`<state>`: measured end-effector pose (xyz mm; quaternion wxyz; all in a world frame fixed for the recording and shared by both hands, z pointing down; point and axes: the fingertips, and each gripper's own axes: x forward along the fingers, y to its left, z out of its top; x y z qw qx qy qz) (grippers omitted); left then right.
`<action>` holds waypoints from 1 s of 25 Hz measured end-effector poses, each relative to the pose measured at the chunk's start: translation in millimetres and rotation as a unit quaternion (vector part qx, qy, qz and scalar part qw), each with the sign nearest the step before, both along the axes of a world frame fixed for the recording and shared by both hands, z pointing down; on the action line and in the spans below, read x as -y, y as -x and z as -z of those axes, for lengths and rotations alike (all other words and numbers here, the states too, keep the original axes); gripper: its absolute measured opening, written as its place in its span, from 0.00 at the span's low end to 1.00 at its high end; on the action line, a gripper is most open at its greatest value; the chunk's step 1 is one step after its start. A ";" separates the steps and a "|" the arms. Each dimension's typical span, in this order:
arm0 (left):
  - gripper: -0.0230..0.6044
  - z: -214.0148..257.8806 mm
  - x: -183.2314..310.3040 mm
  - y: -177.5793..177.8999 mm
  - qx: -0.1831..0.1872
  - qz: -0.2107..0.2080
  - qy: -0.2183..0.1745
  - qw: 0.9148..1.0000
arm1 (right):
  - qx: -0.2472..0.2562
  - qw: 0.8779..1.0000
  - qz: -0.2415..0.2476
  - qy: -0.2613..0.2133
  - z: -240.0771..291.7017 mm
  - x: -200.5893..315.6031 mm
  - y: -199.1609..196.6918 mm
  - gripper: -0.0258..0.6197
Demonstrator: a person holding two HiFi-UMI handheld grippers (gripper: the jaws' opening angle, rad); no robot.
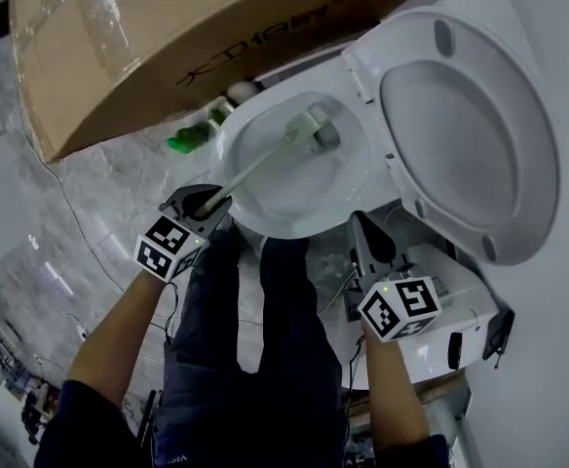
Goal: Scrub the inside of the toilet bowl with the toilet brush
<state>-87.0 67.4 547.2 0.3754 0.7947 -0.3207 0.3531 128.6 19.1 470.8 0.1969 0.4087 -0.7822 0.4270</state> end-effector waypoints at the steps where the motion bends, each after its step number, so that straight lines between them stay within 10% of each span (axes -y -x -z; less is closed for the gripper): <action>1: 0.19 -5.7 0.0 -1.3 0.001 -0.002 0.002 1.000 | -0.001 1.000 -0.001 0.003 -4.8 -2.0 -1.6 0.05; 25: 0.19 -56.6 19.8 -43.8 -0.005 0.027 0.027 0.999 | -0.001 0.999 -0.023 0.035 -41.2 -29.3 -23.4 0.05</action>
